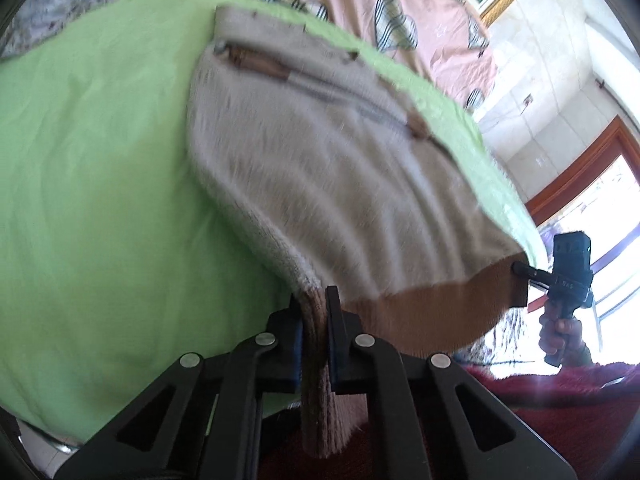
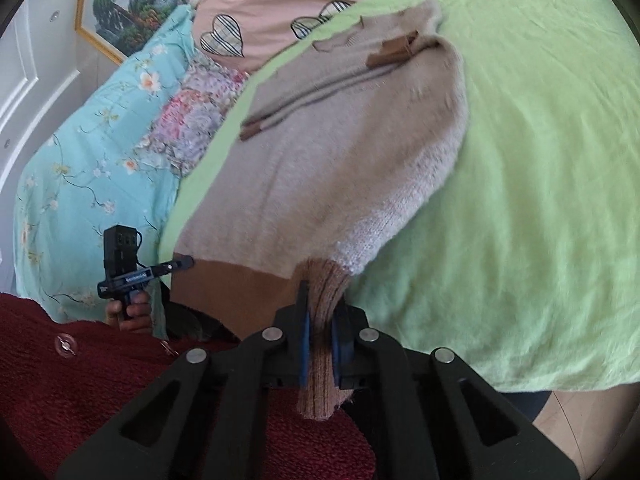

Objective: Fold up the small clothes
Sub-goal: 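Grasp the brown ribbed hem with both grippers and lift it, then fold the hem up toward the collar with both grippers and release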

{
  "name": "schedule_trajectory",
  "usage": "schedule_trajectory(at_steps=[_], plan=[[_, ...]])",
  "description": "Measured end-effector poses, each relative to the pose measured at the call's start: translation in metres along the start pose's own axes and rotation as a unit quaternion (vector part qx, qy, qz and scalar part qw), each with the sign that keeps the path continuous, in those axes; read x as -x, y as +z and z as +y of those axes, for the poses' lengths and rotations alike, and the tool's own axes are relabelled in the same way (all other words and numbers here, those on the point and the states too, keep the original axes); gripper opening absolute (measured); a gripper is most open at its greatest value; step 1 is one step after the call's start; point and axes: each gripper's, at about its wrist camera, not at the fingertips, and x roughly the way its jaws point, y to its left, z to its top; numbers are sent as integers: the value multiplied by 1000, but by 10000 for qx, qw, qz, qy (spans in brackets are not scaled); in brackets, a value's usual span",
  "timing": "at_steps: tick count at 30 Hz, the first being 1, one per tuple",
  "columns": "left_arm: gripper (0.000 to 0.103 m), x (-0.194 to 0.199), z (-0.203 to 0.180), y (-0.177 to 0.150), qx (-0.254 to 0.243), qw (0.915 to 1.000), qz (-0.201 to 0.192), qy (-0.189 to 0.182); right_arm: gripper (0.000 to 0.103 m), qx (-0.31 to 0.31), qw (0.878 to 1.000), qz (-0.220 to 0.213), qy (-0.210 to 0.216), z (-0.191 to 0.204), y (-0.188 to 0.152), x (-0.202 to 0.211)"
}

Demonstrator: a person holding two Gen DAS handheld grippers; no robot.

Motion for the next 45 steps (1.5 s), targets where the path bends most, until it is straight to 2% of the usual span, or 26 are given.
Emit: schedule_trajectory(at_steps=[6, 10, 14, 18, 25, 30, 35, 39, 41, 43, 45], plan=[[7, 29, -10, 50, -46, 9964, -841, -60, 9, 17, 9951, -831, 526, 15, 38, 22], [7, 39, -11, 97, -79, 9893, -1449, -136, 9, 50, 9872, -1386, 788, 16, 77, 33], [7, 29, -9, 145, -93, 9833, -1816, -80, 9, 130, 9814, -1708, 866, 9, 126, 26], [7, 5, 2, 198, -37, 9800, -1988, 55, 9, 58, 9794, -1863, 782, -6, 181, 6], [7, -53, 31, 283, 53, 9806, -1932, 336, 9, -392, 9790, -1989, 210, -54, 265, -36], [7, -104, 61, 322, 316, 9834, -1697, 562, 9, -612, 9825, -1745, -231, -87, 301, -80], [7, -145, 87, 340, 529, 9843, -1504, 758, 9, -827, 9832, -1431, -777, -120, 316, -119], [10, -171, 95, 340, 492, 9862, -1188, 1045, 10, -1019, 9839, -1067, -1005, -139, 318, -141], [12, -173, 94, 337, 470, 9869, -1116, 1064, 11, -1110, 9837, -994, -1006, -142, 317, -140], [21, -164, 86, 328, 364, 9880, -1103, 1019, 18, -1139, 9829, -1058, -986, -138, 315, -130], [21, -154, 71, 313, 189, 9901, -1052, 907, 22, -1042, 9822, -1211, -993, -128, 309, -113]])
